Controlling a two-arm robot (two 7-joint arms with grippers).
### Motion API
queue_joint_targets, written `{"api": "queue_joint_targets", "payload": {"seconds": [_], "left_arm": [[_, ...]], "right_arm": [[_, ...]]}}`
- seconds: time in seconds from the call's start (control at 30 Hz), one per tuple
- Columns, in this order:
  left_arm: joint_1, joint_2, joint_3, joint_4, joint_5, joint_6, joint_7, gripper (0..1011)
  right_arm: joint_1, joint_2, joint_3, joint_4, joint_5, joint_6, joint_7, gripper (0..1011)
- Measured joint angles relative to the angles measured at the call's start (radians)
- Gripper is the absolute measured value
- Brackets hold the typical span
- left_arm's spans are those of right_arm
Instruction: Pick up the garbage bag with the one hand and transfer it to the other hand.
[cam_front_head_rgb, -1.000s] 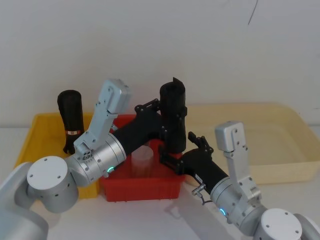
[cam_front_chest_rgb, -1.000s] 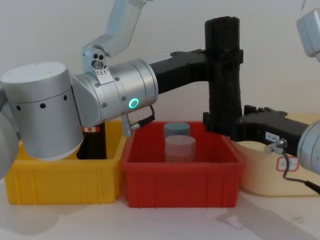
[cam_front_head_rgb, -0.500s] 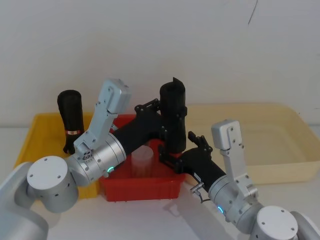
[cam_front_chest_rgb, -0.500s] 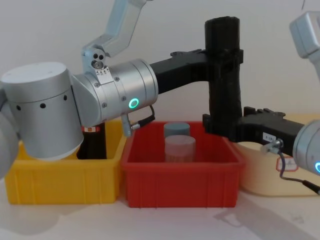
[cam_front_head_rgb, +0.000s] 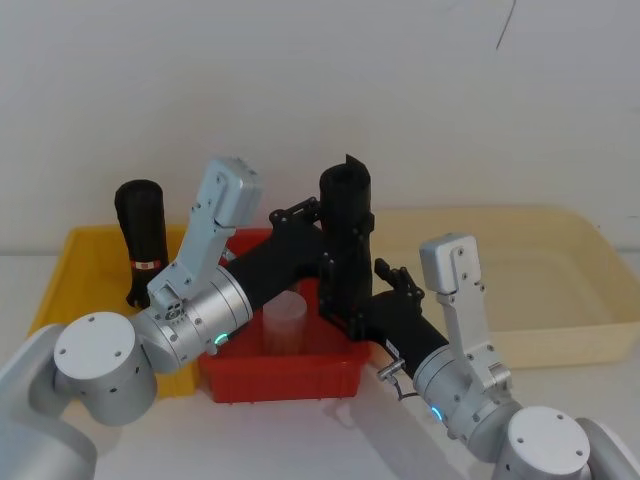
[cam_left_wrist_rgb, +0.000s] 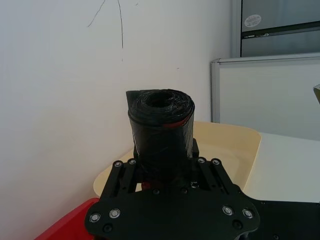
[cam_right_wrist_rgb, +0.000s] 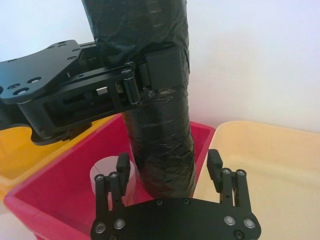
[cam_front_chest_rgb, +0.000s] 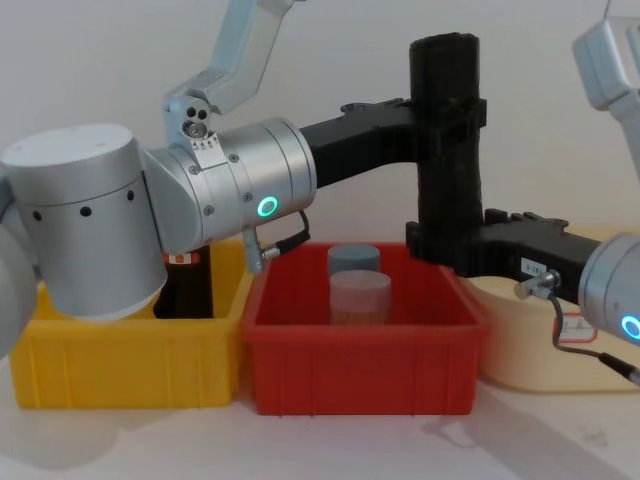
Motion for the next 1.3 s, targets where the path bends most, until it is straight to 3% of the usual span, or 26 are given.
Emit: {"api": "queue_joint_targets", "payload": {"seconds": [0.3,0.47,0.93,1.07,1.3], "left_arm": [[0.0,0.0,0.0,0.0,0.0,0.0,0.0,466],[0.0,0.0,0.0,0.0,0.0,0.0,0.0,466],[0.0,0.0,0.0,0.0,0.0,0.0,0.0,466],[0.0,0.0,0.0,0.0,0.0,0.0,0.0,532],[0.0,0.0,0.0,0.0,0.0,0.0,0.0,773]], "right_arm": [[0.0,-0.012,0.005,-0.003,-0.012,0.012,-0.01,764],[0.001,-0.02,0.009,-0.003,-0.019,0.019,-0.015,587],[0.008,-0.034,0.019,0.001,-0.027,0.031,-0.024,571],[0.011,-0.036,0.022,0.003,-0.028,0.032,-0.025,569],[0.016,-0.04,0.025,0.005,-0.028,0.037,-0.027,568]]}}
